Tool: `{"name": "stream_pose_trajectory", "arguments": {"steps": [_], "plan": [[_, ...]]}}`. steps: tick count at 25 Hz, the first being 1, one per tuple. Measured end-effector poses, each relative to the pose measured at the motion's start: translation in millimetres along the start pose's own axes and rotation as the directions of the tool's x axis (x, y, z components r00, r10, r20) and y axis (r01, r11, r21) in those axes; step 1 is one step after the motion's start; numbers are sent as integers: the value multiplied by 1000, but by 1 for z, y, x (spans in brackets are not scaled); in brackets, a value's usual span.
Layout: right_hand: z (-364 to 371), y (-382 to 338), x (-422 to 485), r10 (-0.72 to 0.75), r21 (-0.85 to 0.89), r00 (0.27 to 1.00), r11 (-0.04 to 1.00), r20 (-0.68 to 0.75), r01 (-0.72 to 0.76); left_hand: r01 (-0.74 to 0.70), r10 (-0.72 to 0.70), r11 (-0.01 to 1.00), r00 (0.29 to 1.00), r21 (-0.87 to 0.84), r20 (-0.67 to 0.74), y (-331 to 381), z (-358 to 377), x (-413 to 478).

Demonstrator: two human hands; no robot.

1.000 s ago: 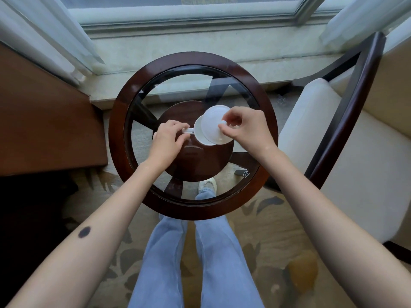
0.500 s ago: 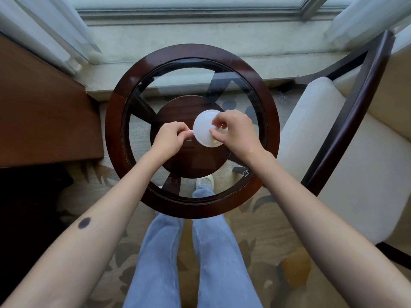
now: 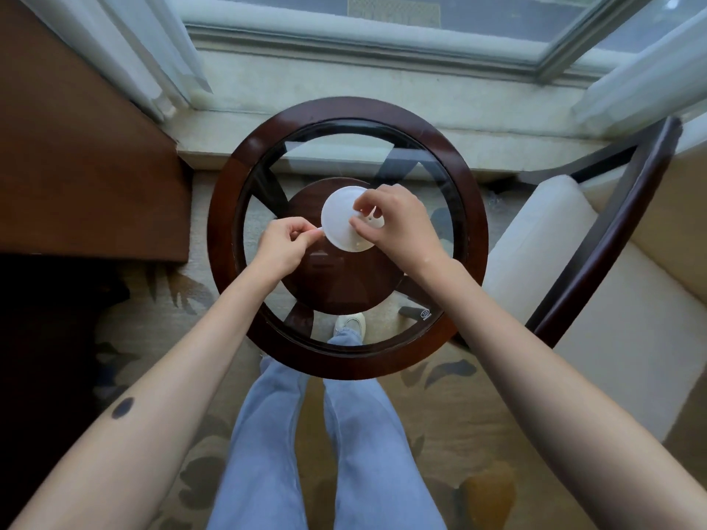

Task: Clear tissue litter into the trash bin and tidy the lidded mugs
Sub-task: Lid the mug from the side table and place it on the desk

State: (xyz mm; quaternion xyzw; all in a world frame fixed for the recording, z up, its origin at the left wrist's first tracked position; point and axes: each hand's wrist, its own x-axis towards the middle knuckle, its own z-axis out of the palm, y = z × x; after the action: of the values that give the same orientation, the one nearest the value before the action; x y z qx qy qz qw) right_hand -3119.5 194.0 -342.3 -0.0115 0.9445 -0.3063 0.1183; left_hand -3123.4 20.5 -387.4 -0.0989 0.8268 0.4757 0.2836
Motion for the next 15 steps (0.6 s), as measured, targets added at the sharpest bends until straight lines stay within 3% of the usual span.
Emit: {"name": "stream_pose_trajectory", "arguments": {"steps": [5, 8, 11, 15], "plan": [[-12, -61, 20, -210, 3, 975, 978, 70, 211, 12, -48, 984, 978, -179, -201, 0, -47, -36], [-8, -114, 26, -368, -5, 922, 929, 125, 371, 14, -122, 948, 939, -318, -321, -12, -78, -72], [5, -179, 20, -524, 1, 830, 846, 190, 533, -7, -210, 895, 876, -446, -434, -31, -114, -120], [32, -272, -10, -682, 59, 677, 715, 276, 696, -80, -344, 811, 736, -579, -583, -59, -156, -197]]}}
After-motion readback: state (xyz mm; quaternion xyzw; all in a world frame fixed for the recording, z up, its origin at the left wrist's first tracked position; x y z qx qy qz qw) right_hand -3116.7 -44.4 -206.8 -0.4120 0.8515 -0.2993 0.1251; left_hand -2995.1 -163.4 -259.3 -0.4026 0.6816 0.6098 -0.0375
